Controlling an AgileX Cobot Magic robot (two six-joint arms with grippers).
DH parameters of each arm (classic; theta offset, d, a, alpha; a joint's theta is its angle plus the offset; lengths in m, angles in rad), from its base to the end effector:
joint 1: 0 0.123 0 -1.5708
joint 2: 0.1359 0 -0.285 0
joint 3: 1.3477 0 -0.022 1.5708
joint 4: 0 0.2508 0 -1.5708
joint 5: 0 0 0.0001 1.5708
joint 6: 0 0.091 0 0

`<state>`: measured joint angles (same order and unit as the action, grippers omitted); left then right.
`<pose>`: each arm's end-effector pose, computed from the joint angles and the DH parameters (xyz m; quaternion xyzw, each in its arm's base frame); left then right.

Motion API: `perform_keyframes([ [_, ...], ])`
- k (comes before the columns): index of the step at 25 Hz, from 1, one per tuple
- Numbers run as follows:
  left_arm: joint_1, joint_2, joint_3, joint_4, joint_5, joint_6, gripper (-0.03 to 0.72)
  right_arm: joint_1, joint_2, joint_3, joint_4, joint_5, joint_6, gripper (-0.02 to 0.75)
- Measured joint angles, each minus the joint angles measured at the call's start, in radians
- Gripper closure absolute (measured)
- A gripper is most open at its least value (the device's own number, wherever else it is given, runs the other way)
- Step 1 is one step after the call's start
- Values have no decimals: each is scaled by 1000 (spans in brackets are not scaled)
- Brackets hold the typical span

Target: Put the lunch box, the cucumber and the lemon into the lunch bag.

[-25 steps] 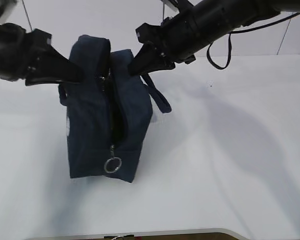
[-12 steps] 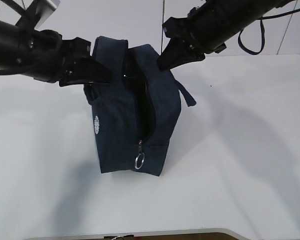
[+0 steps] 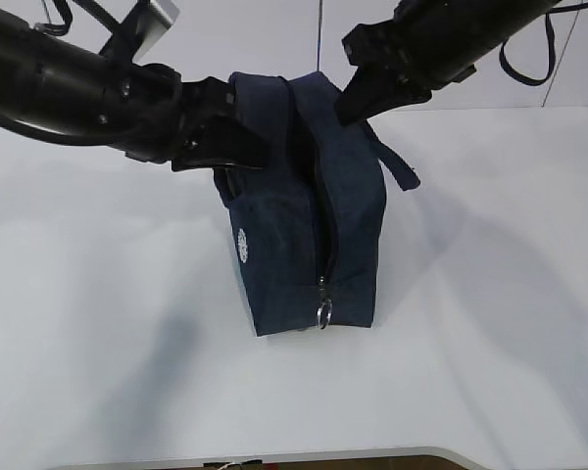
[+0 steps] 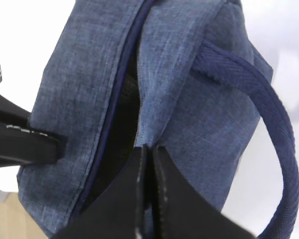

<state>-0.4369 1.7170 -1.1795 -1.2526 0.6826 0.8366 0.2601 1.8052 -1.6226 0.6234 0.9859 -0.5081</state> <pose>0.3125 -0.2062 0.2605 0.1778 0.8521 -0.4156 0.2637 0.3741 0.1454 0.3205 -0.2512 0.8945 0.2584 0.2646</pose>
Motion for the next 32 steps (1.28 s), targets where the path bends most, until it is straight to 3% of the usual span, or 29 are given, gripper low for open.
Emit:
perform_keyframes([
  [6,-4,7,0,-2,-18,7,680,0,-2,2,-11,-11,33,733],
  [17,-4,7,0,-5,-86,138,680,0,-2,2,-22,-41,81,733],
  [28,-4,7,0,-7,-94,153,680,0,-2,2,-31,-62,84,731],
  [32,-4,7,0,-7,-94,153,680,0,-2,2,-2,-57,35,634],
])
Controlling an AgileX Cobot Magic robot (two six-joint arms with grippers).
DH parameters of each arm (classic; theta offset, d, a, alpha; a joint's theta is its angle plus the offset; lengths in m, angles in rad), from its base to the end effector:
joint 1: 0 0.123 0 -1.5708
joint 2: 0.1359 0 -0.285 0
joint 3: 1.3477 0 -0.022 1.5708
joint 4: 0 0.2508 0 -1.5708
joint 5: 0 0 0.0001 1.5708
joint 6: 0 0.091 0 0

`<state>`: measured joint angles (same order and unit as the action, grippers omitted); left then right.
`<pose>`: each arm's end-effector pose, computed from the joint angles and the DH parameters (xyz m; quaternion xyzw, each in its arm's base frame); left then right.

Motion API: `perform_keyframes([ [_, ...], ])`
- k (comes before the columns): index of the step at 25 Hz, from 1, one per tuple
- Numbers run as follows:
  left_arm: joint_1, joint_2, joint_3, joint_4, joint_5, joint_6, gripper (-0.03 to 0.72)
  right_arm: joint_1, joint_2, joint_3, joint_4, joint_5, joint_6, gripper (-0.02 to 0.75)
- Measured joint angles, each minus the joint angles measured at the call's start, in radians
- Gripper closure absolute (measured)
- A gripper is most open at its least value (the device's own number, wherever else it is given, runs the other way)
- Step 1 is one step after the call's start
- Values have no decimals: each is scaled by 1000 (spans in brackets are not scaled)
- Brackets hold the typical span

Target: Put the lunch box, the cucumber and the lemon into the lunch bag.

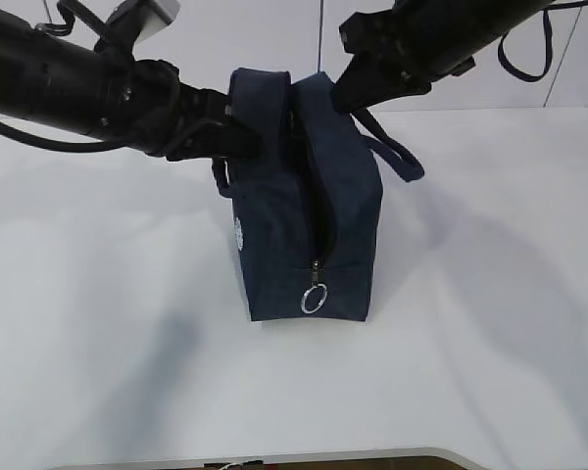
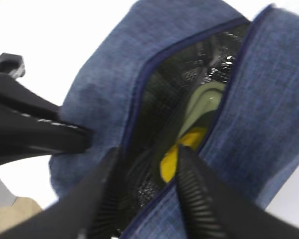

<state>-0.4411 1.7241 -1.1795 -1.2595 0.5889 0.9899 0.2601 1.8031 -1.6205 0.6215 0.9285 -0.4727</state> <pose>0.3203 -0.2045 0.2578 0.2190 0.8438 -0.3696 0.3217 0.3784 0.1446 0.3227 -0.2255 0.8954 0.2563 0.2859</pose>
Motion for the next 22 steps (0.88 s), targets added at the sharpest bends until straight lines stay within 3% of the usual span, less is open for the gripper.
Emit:
perform_keyframes([
  [4,0,0,0,0,0,2,680,2,-2,-5,55,27,-30,428],
  [6,0,0,0,0,0,4,680,2,-4,-23,61,50,-41,380],
  [16,0,0,0,0,0,4,680,2,-85,-51,39,211,-116,358],
  [22,0,0,0,0,0,4,680,2,-179,103,99,176,-184,358],
])
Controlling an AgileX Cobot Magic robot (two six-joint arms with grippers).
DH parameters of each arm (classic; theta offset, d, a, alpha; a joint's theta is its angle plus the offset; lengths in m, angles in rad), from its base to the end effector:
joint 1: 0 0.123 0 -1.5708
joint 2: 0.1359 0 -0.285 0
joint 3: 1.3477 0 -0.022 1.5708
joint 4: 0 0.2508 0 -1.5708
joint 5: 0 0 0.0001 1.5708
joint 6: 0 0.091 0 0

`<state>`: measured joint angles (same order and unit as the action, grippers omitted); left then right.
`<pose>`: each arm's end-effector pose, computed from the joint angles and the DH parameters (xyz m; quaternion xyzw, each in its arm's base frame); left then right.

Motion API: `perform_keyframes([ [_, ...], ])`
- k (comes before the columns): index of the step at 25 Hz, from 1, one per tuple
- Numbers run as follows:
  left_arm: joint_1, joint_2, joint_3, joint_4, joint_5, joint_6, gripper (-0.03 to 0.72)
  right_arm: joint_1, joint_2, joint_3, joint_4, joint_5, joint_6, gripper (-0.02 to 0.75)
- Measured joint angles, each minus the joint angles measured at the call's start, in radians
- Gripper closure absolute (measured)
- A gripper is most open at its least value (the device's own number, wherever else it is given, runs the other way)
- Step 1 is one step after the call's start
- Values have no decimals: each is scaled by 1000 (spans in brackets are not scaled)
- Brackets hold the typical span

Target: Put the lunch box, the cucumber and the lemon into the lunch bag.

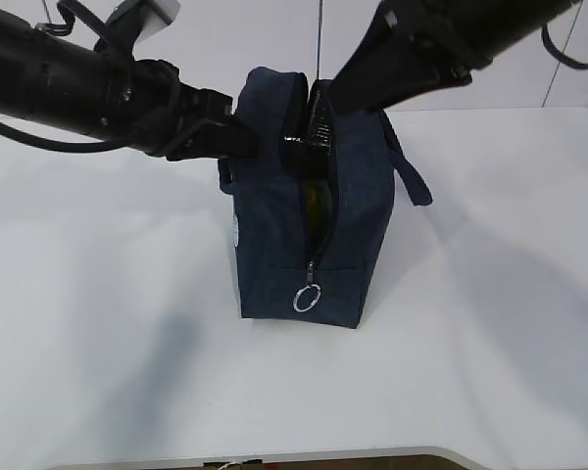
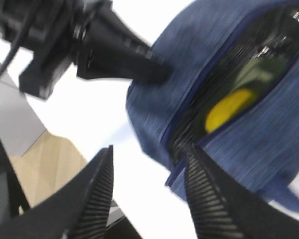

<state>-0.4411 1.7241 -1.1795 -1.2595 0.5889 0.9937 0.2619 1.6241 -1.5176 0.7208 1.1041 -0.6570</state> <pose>0.3203 -0.2045 0.2578 0.2206 0.8434 -0.3690 0.3224 0.3188 0.1410 0.3582 -0.3286 0.8554 0.2949 0.2707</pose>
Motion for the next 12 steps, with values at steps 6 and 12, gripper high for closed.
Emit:
perform_keyframes([
  [6,0,0,0,0,0,0,680,0,-118,257,107,-108,-124,358],
  [12,0,0,0,2,0,0,680,0,-180,448,257,-149,-308,356],
])
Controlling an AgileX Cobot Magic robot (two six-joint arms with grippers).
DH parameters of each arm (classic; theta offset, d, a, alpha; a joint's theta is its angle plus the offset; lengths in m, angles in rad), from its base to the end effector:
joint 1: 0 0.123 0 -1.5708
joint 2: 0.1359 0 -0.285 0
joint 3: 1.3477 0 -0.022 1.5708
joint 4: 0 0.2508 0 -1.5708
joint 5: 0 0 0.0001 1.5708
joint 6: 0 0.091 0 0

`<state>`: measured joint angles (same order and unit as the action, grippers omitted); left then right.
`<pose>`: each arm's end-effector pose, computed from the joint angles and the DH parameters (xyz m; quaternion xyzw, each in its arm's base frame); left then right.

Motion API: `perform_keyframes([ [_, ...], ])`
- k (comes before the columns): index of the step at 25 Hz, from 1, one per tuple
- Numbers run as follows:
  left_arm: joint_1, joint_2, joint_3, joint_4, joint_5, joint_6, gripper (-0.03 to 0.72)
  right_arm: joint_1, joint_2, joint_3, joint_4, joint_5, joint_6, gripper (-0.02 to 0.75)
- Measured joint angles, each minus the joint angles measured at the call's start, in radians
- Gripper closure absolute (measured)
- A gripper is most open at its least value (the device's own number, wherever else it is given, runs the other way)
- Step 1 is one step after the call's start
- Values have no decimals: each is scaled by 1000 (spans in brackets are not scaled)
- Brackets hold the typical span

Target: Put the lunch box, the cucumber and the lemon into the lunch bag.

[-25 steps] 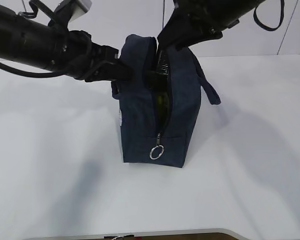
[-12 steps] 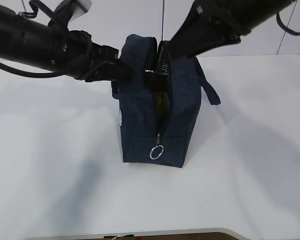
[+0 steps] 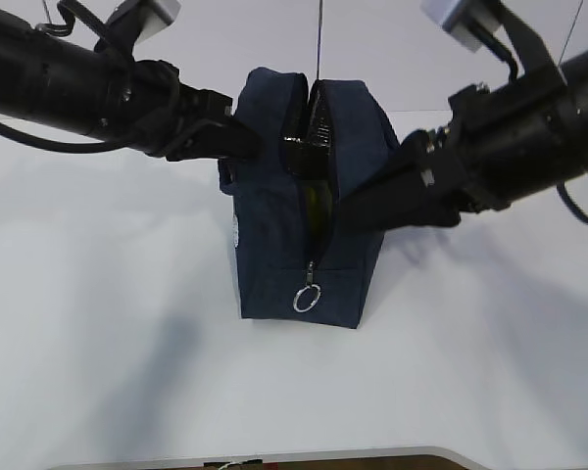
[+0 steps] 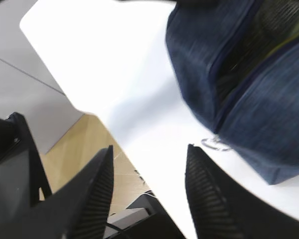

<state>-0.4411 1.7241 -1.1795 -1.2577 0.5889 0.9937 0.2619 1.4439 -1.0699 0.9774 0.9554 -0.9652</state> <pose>0.3203 -0.2045 0.2578 0.2213 0.8434 -0.3684 0.3224 0.2621 0.1341 0.3034 -0.3342 0.8300 0.3469 0.2811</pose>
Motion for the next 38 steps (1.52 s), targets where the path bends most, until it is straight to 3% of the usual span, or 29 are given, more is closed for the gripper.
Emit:
perform_keyframes([
  [5,0,0,0,16,2,0,680,0,0,176,190,-23,-276,356],
  [8,0,1,-1,59,4,-10,680,0,5,245,243,-32,-422,356],
  [20,0,71,-11,57,53,-18,681,0,149,279,310,-42,-804,356],
  [28,0,71,-11,3,88,-18,681,0,194,279,335,-18,-871,356],
  [38,0,71,-11,-46,120,-18,681,0,243,279,384,-150,-1014,355],
])
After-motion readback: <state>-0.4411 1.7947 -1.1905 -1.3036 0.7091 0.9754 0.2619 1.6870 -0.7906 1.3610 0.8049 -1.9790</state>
